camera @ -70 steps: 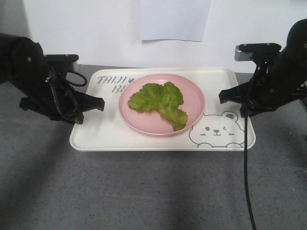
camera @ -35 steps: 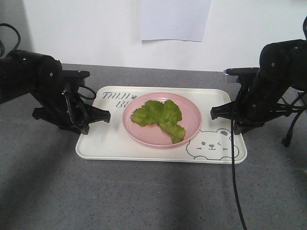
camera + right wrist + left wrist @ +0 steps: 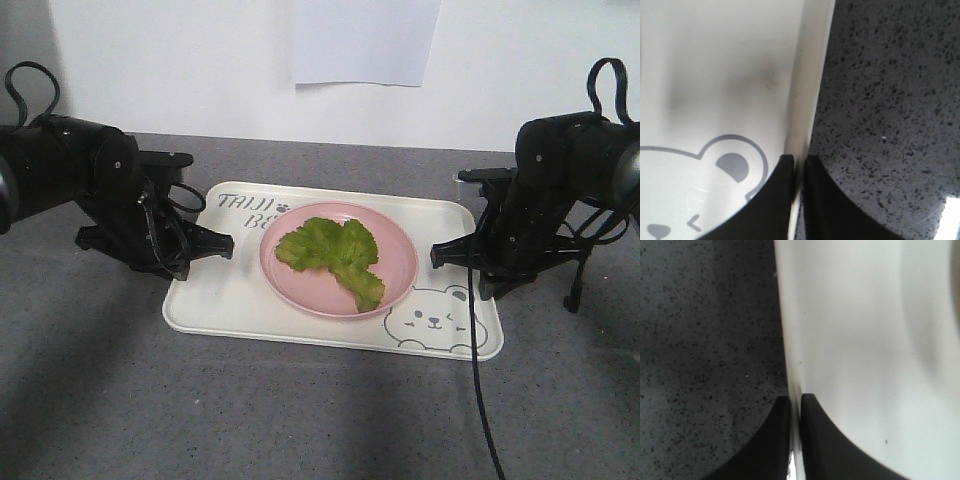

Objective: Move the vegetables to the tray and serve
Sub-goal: 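Lower the tray onto the grey countertop with both grippers, then open both grippers and lift them up off the tray edges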

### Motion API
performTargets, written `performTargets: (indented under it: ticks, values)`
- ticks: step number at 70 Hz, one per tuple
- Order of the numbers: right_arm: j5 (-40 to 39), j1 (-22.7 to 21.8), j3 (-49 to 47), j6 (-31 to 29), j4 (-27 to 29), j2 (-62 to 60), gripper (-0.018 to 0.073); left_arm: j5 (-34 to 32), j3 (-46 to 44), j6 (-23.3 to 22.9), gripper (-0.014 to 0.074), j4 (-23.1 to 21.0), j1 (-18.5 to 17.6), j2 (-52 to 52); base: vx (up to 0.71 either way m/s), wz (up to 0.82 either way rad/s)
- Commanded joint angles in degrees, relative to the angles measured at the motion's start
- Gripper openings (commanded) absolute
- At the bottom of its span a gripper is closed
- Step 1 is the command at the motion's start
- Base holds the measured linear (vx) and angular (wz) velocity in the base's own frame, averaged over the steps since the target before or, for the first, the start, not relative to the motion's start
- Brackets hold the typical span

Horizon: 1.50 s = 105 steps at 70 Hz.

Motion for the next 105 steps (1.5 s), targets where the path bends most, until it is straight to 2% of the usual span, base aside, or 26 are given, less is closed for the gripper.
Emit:
performTargets:
  ticks: [1,33,44,55,69,81,95,105]
  values:
    - [-1.6,0.3,-1.6,-1.2,1.2,-2.4,-0.0004,-3.9,-1.7,1.1,-0.0007,-1.3,-0.8,-2.4,0.00,0.00]
    - [-1.6,0.3,-1.6,-0.8,1.2,-2.4,0.0018,-3.8,-1.7,0.9,0.0025,-1.3,-0.8,-2.2,0.00,0.00]
    - [-1.6,0.3,-1.6,-0.1,1.2,-2.4,0.0048,-3.8,-1.7,0.9,0.0106,-1.3,-0.8,-2.2,0.00,0.00]
    - [-1.6,0.3,-1.6,0.1,1.2,-2.4,0.0096,-3.8,-1.7,0.9,0.0265,-1.3,-0.8,-2.2,0.00,0.00]
    - [-1.6,0.3,-1.6,0.1,1.2,-2.4,0.0224,-3.9,-1.7,0.8,0.0517,-1.3,-0.8,-2.2,0.00,0.00]
    - [-1.6,0.3,-1.6,0.1,1.2,-2.4,0.0379,-3.9,-1.7,0.9,0.0669,-1.3,-0.8,-2.2,0.00,0.00]
    - [-1.5,0.3,-1.6,0.3,0.8,-2.4,0.0553,-3.9,-1.7,0.9,0.0692,-1.3,-0.8,-2.4,0.00,0.00]
    - [-1.2,0.3,-1.6,0.3,0.3,-3.6,0.0601,-3.8,-1.8,0.9,0.0676,-1.3,-0.8,-3.1,0.00,0.00]
